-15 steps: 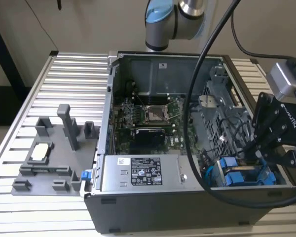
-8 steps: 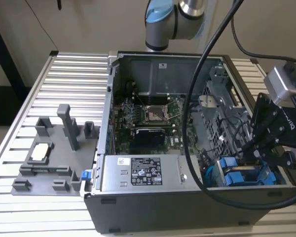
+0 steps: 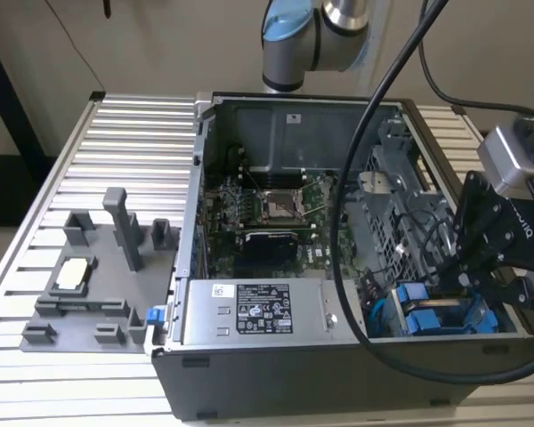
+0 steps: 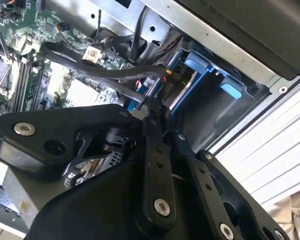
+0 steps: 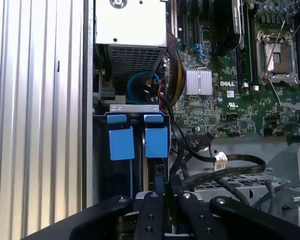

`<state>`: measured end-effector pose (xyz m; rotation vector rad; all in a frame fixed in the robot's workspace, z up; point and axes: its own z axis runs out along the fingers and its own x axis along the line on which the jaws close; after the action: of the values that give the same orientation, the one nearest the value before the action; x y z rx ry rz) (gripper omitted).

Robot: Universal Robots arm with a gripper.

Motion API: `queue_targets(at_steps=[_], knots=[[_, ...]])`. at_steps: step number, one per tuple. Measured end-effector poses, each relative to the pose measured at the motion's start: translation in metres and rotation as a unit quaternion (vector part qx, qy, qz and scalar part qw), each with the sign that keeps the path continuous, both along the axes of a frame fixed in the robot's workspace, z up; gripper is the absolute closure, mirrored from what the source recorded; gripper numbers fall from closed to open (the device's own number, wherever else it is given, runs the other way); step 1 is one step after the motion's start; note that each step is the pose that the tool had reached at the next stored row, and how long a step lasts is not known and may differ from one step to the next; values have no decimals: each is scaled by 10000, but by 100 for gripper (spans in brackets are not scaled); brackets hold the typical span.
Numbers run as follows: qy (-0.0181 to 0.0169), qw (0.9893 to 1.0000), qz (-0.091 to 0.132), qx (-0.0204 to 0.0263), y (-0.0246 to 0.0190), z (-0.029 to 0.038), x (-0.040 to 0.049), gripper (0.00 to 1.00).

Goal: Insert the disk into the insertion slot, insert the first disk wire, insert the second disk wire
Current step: 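Insert the second disk wire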

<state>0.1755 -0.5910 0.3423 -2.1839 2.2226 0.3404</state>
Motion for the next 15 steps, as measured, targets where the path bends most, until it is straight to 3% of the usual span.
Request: queue_targets(at_steps=[10, 15], knots=[[0, 10000, 0, 0, -6, -49, 4, 84], [0, 10000, -3, 41, -6, -61, 4, 84]])
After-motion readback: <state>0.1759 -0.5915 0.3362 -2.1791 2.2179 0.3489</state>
